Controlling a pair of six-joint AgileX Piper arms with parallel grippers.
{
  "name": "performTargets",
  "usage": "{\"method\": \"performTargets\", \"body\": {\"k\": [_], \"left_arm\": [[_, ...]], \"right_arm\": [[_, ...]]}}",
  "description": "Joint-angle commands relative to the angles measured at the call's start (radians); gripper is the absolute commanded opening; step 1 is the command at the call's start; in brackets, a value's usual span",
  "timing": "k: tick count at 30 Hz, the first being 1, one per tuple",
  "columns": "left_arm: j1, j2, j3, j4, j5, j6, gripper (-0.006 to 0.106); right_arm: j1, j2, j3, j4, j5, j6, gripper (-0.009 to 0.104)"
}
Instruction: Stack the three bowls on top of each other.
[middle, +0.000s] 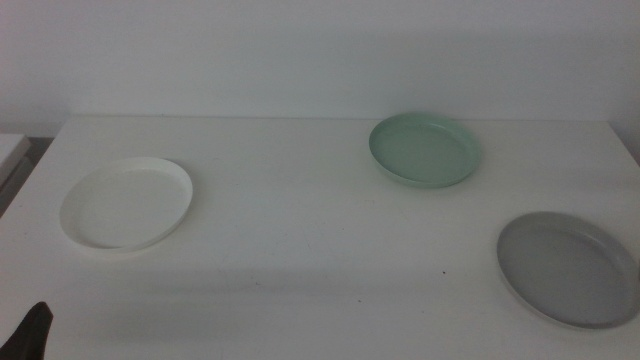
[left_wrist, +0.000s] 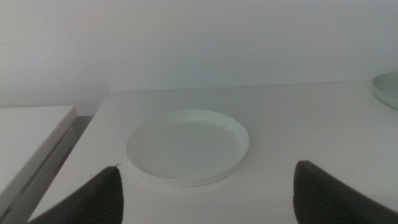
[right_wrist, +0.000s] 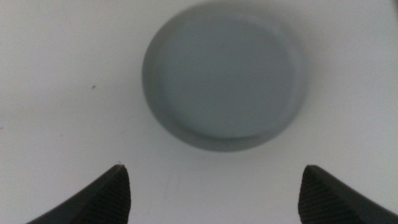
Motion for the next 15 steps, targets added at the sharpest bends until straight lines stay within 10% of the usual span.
{"method": "performTargets", "body": {"k": [1,8,15], "left_arm": [[0.001,-0.003,0.001,-0.001,-0.015,0.0,0.094],[0.001,-0.003,0.001,-0.001,-0.018,0.0,0.094],[0.001,-0.003,0.001,-0.001,-0.02,0.0,0.094]], "right_arm": [[-0.007,0.046,-0.021,0.04,0.015,-0.001,0.093],[-0.007,0.104,-0.021,0.127,-0.009,0.001,0.093],[-0.007,0.173,-0.108,0.025,0.039,0.082,0.093]]}}
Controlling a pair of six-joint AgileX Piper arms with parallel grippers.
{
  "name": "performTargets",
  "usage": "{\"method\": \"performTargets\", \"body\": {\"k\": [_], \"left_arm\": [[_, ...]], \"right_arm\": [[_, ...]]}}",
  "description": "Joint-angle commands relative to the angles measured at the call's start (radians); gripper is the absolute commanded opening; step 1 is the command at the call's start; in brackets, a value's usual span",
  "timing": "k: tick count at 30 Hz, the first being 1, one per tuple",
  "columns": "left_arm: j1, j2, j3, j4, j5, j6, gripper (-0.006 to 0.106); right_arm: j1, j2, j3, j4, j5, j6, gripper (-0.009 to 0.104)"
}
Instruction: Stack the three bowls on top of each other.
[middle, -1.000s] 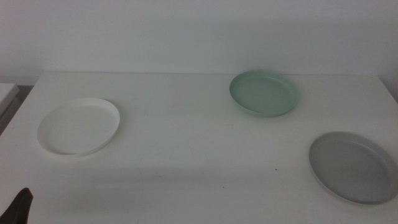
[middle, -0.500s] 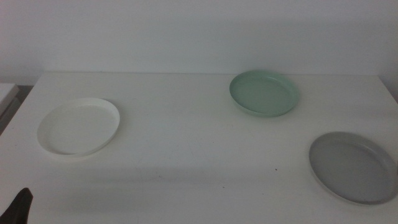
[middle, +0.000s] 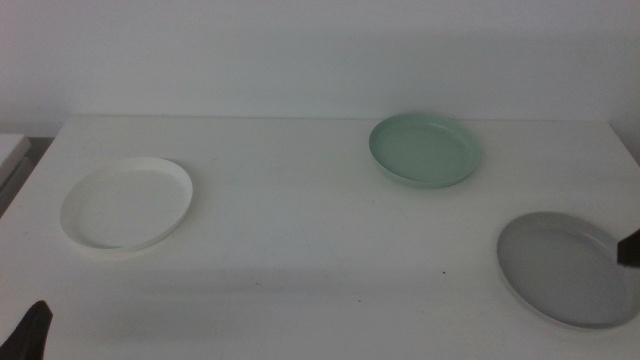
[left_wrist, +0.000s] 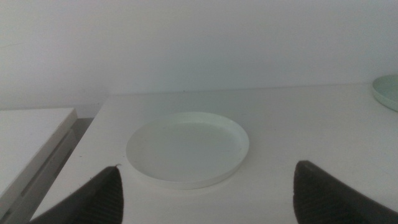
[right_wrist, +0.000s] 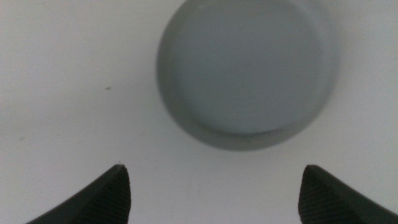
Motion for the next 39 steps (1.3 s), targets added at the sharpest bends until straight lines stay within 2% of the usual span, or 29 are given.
{"method": "performTargets", "body": {"k": [1,5,12,17,21,30,35,37,39], "left_arm": [[0.001,-0.003,0.001,-0.001,-0.013,0.0,0.094],[0.001,-0.003,0.001,-0.001,-0.013,0.0,0.094],[0.001,-0.003,0.001,-0.001,-0.013,0.0,0.094],[0.001,-0.003,0.001,-0.001,-0.013,0.0,0.094],[0.001,-0.003,0.001,-0.001,-0.013,0.0,0.094],[0.001,-0.003,0.001,-0.001,-0.013,0.0,0.094],[0.001,-0.003,0.001,-0.001,-0.015,0.0,0.094],[0.001,-0.003,0.001,-0.001,-0.015,0.0,0.094],[0.001,-0.003,0.001,-0.001,-0.015,0.0,0.094]], "right_arm": [[-0.007,0.047,-0.053,-0.062,0.026,0.022,0.093],[-0.037,0.163,-0.138,-0.13,0.05,0.038,0.093],[-0.198,0.398,-0.27,-0.046,0.049,-0.041,0.089],[-0.276,0.58,-0.318,-0.041,0.015,-0.043,0.079],[-0.293,0.704,-0.318,-0.046,-0.042,-0.043,0.072],[-0.293,0.899,-0.318,-0.035,-0.148,-0.043,0.065],[-0.293,0.962,-0.318,-0.035,-0.16,-0.045,0.046],[-0.293,0.974,-0.318,-0.035,-0.162,-0.052,0.029],[-0.293,0.976,-0.318,-0.035,-0.157,-0.067,0.006]]}}
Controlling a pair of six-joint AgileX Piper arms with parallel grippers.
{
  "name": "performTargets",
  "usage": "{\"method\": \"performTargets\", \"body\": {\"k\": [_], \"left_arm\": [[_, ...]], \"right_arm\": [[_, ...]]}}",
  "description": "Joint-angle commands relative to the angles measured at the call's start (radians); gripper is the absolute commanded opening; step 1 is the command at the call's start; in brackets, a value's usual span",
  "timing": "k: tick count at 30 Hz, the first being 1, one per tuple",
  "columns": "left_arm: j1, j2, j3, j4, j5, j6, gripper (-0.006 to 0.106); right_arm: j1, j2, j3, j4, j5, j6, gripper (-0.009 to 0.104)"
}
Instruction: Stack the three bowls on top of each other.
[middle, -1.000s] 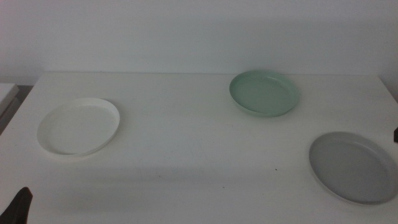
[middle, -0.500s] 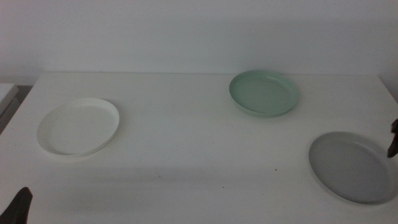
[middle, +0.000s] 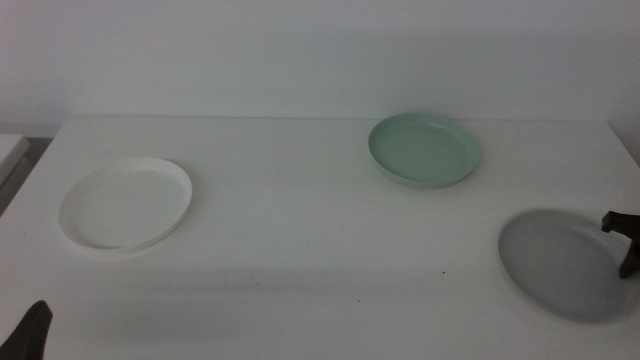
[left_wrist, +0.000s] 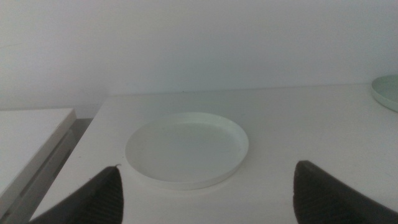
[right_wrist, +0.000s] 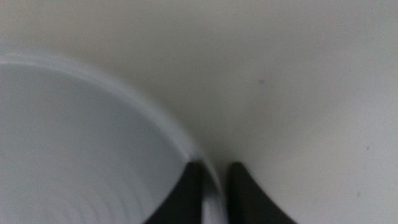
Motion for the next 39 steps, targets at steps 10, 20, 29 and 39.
{"method": "performTargets", "body": {"k": [10,20,29,39], "left_arm": [[0.001,-0.003,0.001,-0.001,-0.013,0.0,0.094],[0.001,-0.003,0.001,-0.001,-0.013,0.0,0.094],[0.001,-0.003,0.001,-0.001,-0.013,0.0,0.094],[0.001,-0.003,0.001,-0.001,-0.013,0.0,0.094]], "right_arm": [[0.054,-0.138,0.006,-0.048,0.065,-0.013,-0.002],[0.358,-0.225,-0.174,0.081,0.218,-0.051,-0.002],[0.606,0.003,-0.368,0.181,0.19,-0.051,-0.002],[0.647,0.21,-0.51,0.222,0.186,-0.054,-0.002]]}}
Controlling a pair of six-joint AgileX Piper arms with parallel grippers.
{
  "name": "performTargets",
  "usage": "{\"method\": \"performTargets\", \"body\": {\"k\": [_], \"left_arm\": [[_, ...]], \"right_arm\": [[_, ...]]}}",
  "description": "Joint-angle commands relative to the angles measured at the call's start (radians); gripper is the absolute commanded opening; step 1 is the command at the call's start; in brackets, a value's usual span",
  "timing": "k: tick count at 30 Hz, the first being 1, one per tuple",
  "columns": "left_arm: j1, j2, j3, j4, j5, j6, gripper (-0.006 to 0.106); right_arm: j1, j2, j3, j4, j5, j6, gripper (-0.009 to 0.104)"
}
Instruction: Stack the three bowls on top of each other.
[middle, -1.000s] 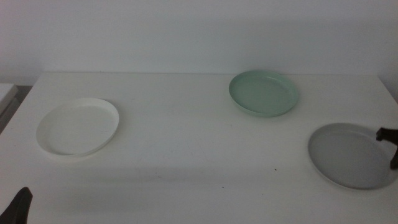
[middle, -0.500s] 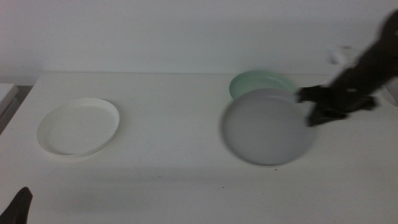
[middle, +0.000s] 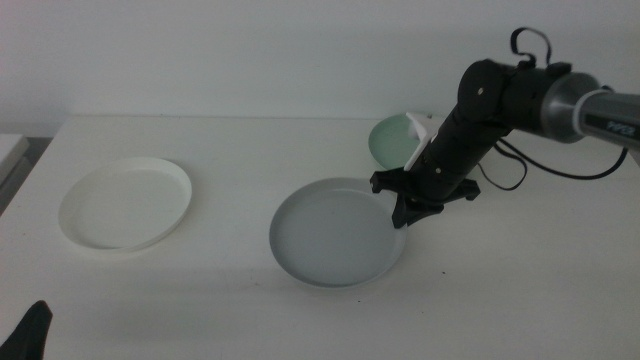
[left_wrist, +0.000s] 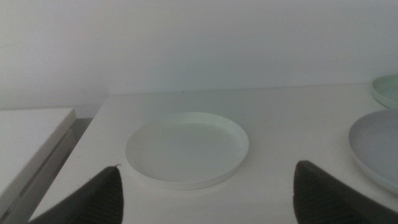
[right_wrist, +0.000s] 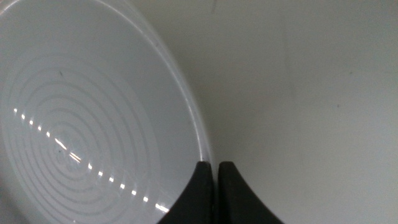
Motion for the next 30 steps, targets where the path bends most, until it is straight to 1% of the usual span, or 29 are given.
{"method": "performTargets", "body": {"k": [1,5,8,9,11,13,14,16,17,18,23,24,27,28,30], "left_arm": [[0.001,-0.003,0.001,-0.001,-0.013,0.0,0.094],[0.001,-0.003,0.001,-0.001,-0.013,0.0,0.094],[0.001,-0.003,0.001,-0.001,-0.013,0.0,0.094],[0.001,-0.003,0.001,-0.001,-0.013,0.0,0.094],[0.001,-0.003,0.001,-0.001,-0.013,0.0,0.094],[0.001,-0.003,0.001,-0.001,-0.013,0.0,0.094],[0.001,-0.003,0.001,-0.001,-0.013,0.0,0.094],[0.001,-0.003,0.001,-0.001,-0.013,0.0,0.094],[0.001,-0.003,0.001,-0.001,-0.013,0.0,0.094],[0.001,-0.003,0.001,-0.001,-0.013,0.0,0.094],[0.001,-0.003,0.001,-0.001,-0.013,0.0,0.094],[0.001,-0.003,0.001,-0.001,-0.013,0.0,0.094],[0.001,-0.003,0.001,-0.001,-0.013,0.0,0.094],[0.001,-0.003,0.001,-0.001,-0.013,0.0,0.094],[0.001,-0.003,0.001,-0.001,-0.013,0.0,0.094]], "right_arm": [[0.0,0.015,-0.017,0.002,-0.007,-0.013,-0.002],[0.0,0.042,-0.017,0.007,-0.011,-0.019,-0.002],[0.0,0.047,-0.017,0.004,-0.016,-0.019,0.004],[0.0,0.047,-0.017,0.003,-0.024,-0.019,0.009],[0.0,0.047,-0.021,0.003,-0.031,-0.019,0.025],[0.0,0.047,-0.021,0.003,-0.035,-0.029,0.047],[0.0,0.044,-0.022,0.003,-0.035,-0.034,0.057],[-0.005,0.027,-0.037,-0.002,-0.011,-0.055,0.08],[-0.017,0.014,-0.056,-0.005,0.011,-0.065,0.089],[-0.029,0.0,-0.081,-0.006,0.028,-0.068,0.093],[-0.138,-0.056,-0.27,-0.041,0.075,-0.061,0.093],[-0.161,-0.056,-0.319,-0.057,0.075,-0.061,0.093],[-0.213,-0.015,-0.447,-0.14,0.051,-0.019,0.093],[-0.231,0.01,-0.486,-0.158,0.048,-0.004,0.092],[-0.262,0.063,-0.549,-0.156,0.048,0.02,0.09]]}}
